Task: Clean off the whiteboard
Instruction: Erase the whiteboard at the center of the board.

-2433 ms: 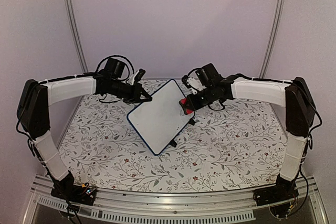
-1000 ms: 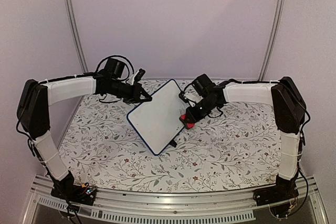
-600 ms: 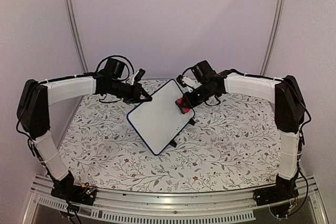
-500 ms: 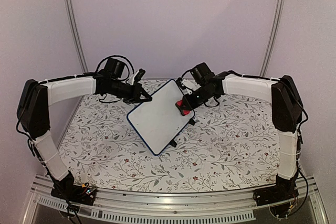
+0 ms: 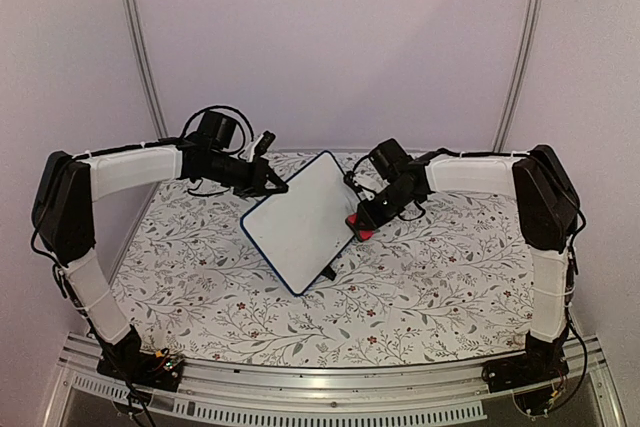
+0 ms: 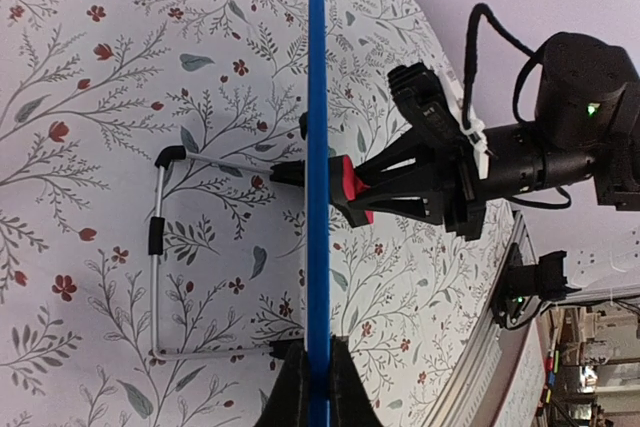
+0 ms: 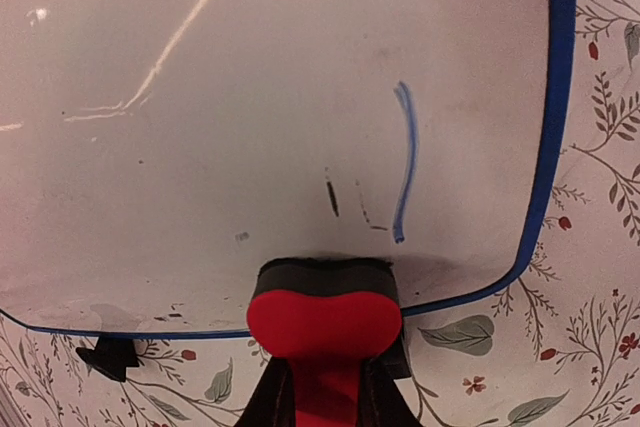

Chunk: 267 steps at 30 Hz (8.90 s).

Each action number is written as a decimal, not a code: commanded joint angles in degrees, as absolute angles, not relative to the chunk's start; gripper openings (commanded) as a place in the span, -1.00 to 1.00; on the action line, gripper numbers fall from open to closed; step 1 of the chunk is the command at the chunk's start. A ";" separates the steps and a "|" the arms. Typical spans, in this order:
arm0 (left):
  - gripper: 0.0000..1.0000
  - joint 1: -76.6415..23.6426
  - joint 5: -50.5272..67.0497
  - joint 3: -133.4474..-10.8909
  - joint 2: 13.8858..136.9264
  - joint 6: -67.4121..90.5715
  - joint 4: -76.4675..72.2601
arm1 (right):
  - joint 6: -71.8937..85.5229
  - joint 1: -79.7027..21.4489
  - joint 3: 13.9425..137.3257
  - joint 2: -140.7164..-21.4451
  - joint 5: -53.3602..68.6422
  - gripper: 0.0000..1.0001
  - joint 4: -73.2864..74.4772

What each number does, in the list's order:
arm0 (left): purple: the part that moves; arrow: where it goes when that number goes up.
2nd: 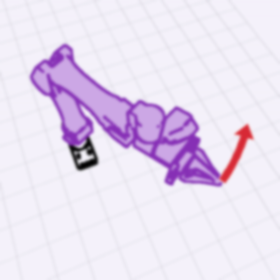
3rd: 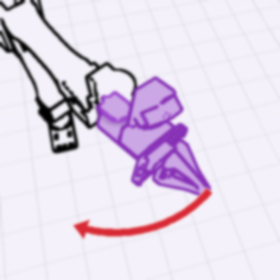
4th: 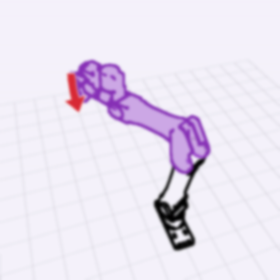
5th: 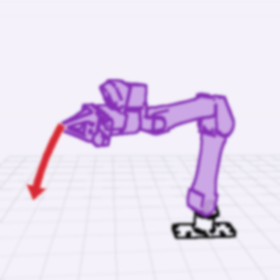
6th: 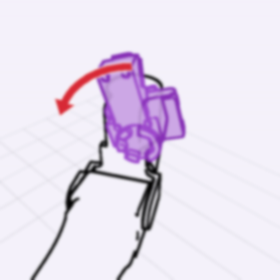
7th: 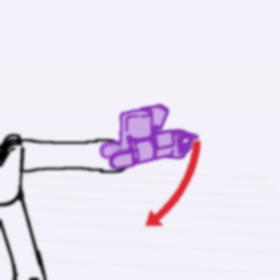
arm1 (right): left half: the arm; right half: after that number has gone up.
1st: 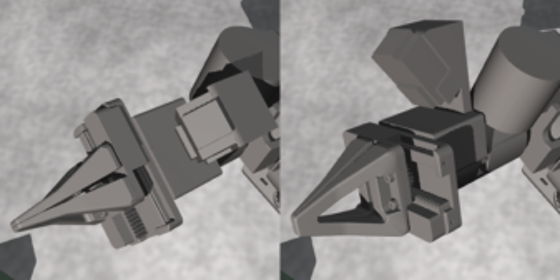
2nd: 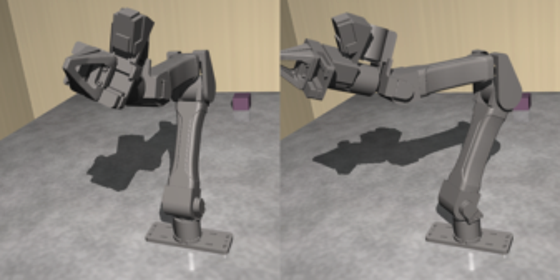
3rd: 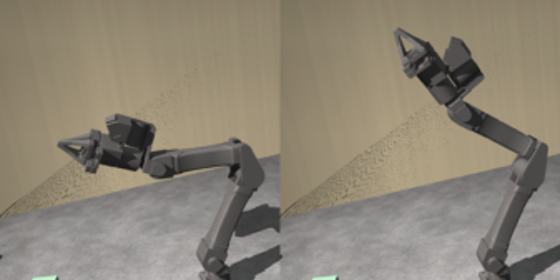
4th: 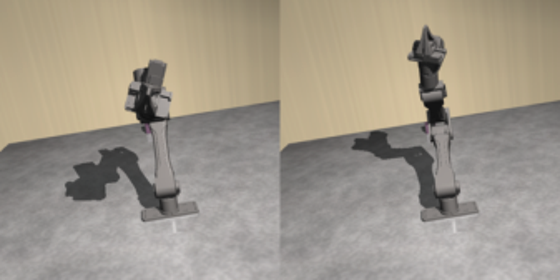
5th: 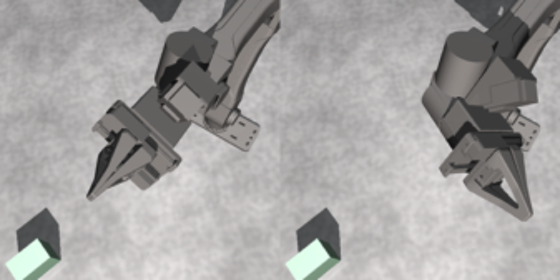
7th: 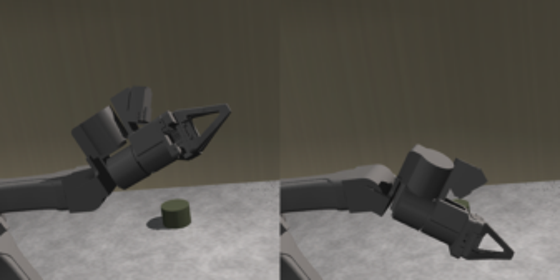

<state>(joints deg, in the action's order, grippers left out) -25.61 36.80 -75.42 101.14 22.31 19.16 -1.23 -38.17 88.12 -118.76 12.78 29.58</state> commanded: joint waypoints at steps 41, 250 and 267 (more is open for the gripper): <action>-1.00 -25.66 39.37 -75.50 99.01 21.21 18.02 | -3.95 -40.16 87.18 -120.02 15.05 -0.93 33.80; -1.00 -25.93 40.69 -75.42 99.80 21.26 17.56 | -14.58 -42.90 108.39 -124.95 -0.89 -0.95 45.75; -1.00 -25.99 40.65 -75.43 99.77 21.27 17.49 | -15.35 -44.12 107.89 -123.16 4.14 -0.95 43.59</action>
